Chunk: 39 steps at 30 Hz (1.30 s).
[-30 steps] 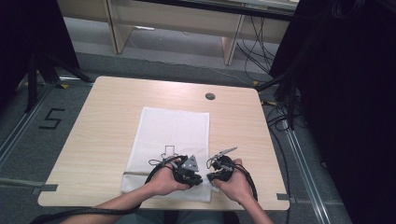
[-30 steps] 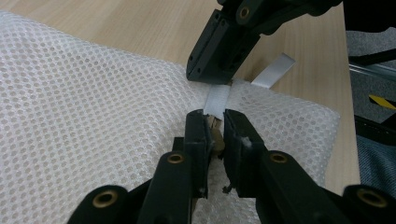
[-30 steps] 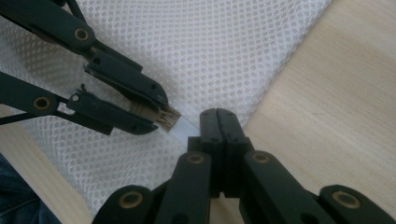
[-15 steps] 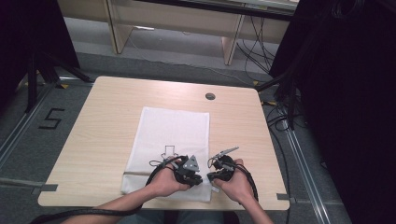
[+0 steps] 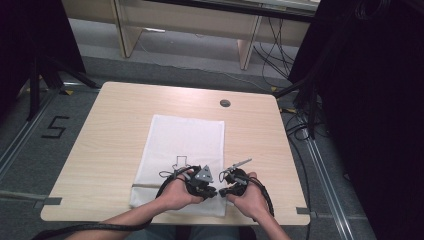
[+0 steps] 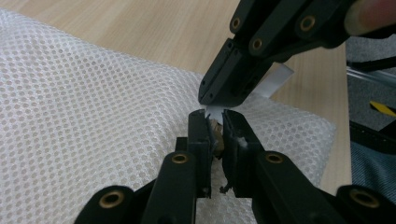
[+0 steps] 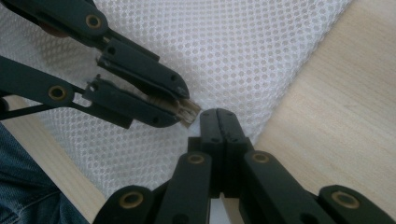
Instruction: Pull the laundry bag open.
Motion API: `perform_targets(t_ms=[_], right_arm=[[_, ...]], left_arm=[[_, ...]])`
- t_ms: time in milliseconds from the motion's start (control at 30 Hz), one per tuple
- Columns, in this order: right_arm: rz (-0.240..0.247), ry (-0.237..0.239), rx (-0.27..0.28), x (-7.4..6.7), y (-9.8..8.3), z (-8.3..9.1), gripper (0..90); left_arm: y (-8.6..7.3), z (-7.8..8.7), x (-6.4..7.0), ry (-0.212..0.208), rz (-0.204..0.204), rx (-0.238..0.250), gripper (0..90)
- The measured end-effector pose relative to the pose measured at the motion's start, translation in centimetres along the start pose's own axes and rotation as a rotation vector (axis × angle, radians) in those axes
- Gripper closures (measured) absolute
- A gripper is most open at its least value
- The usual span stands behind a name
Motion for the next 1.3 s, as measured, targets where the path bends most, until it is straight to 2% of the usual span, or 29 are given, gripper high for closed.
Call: perform_targets(t_ms=[33,133,267,300,433,467,567,600,833,867,900,933,967,1067,1133,1167,1200,1300], right_arm=[[0.035,0.011,0.02,0.24,0.07,-0.14,90.0],[0.019,0.02,0.019,0.29,0.03,-0.11,90.0],[0.026,0.015,0.023,0.25,0.06,-0.15,90.0],[0.008,0.004,0.018,0.06,0.01,-0.09,90.0],[0.007,-0.004,0.015,0.07,0.01,-0.1,90.0],[0.026,0.0,0.014,0.15,0.07,-0.14,90.0],[0.025,0.0,0.014,0.13,0.06,-0.14,90.0],[0.008,-0.004,0.01,-0.02,0.01,-0.08,90.0],[0.009,-0.005,0.009,-0.02,0.01,-0.08,90.0],[0.008,-0.005,0.01,-0.02,0.0,-0.08,90.0],[0.025,-0.007,0.014,0.02,0.01,-0.09,90.0],[0.013,-0.01,0.006,-0.08,-0.02,-0.04,90.0],[0.023,-0.011,0.009,0.01,0.01,-0.1,90.0],[0.017,-0.011,0.007,-0.06,-0.01,-0.06,90.0],[0.021,-0.011,0.007,-0.03,0.01,-0.07,90.0],[0.02,-0.011,0.006,-0.03,0.0,-0.09,90.0],[0.02,-0.011,0.006,-0.03,0.0,-0.1,90.0],[0.014,-0.011,0.005,-0.07,-0.02,-0.05,90.0]], left_arm=[[0.07,0.0,-0.04,-0.009,0.009,0.004,81.5],[0.1,-0.01,-0.09,-0.006,0.01,0.008,81.5],[0.08,-0.01,-0.02,-0.007,0.013,0.008,81.6],[0.11,0.05,-0.01,-0.006,0.01,0.0,81.6],[0.15,0.06,0.05,-0.003,0.0,-0.009,81.7],[0.19,0.07,0.01,-0.003,-0.017,-0.01,81.8],[0.18,0.09,0.05,-0.003,-0.013,-0.009,81.8],[0.16,0.11,0.03,-0.002,-0.021,-0.011,81.8],[0.16,0.22,0.1,0.002,-0.028,-0.016,81.9],[0.14,0.23,0.19,0.003,-0.018,-0.017,81.9],[0.18,0.25,0.19,0.0,-0.037,-0.018,81.8],[0.18,0.25,0.19,0.0,-0.037,-0.018,81.9],[0.21,0.3,0.17,0.002,-0.041,-0.019,81.9],[0.21,0.49,0.11,0.005,-0.017,-0.014,81.8],[0.13,0.69,-0.08,0.003,-0.037,-0.023,81.8],[0.04,0.65,0.02,0.002,-0.023,-0.021,81.9],[0.06,0.66,-0.04,0.0,-0.041,-0.021,81.9],[0.11,0.64,-0.01,-0.006,-0.033,-0.016,81.8]])
Point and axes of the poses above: each handheld gripper's, and its own axes: z roughly backward along the jaws, y roughly out of its top, x roughly to its right, the point moved 5 cm from there along -z, roughly forward along the jaws, and after that the axes turned 1 degree about z, right-handed, at the moved point
